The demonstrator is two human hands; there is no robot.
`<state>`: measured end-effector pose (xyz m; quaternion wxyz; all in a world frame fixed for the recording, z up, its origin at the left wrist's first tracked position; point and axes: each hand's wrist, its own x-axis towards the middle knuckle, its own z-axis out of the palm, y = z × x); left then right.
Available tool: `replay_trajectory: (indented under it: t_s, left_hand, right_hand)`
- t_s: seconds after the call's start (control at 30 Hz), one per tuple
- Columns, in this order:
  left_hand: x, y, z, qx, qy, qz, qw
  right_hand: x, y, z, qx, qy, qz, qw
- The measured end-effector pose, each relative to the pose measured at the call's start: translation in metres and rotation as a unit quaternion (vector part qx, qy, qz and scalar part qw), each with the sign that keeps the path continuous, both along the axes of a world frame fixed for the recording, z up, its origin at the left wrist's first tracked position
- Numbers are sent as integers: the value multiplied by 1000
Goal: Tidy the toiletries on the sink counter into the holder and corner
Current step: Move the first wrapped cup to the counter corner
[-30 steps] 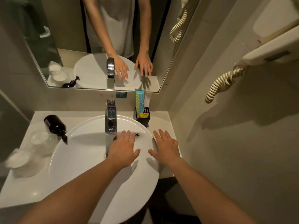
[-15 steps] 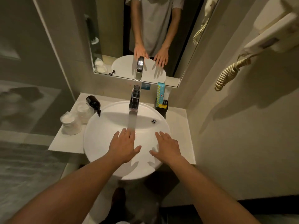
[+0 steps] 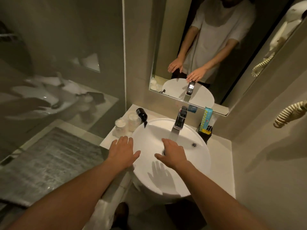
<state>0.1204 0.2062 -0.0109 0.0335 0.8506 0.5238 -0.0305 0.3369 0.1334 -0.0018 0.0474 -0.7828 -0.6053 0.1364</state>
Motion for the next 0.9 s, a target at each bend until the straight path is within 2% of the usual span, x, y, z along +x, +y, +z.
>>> replay_trajectory:
  t_s: [0.23,0.53,0.7,0.9]
  left_hand:
    - [-47,45,-3,-9,-4,67,998]
    - [-54,120,-18,-43,-51,74,995]
    - [-51,164,-28,-110,-87,49,989]
    - [-47,208,-43,-183,-119,19,976]
  right_hand:
    - [-34,72,1,1,-3,60,998]
    - [-54,154,-10,9,6,78,997]
    - [-64,191,-24,-9,11,87,996]
    - [-78,221,-46,-80,43,85,992]
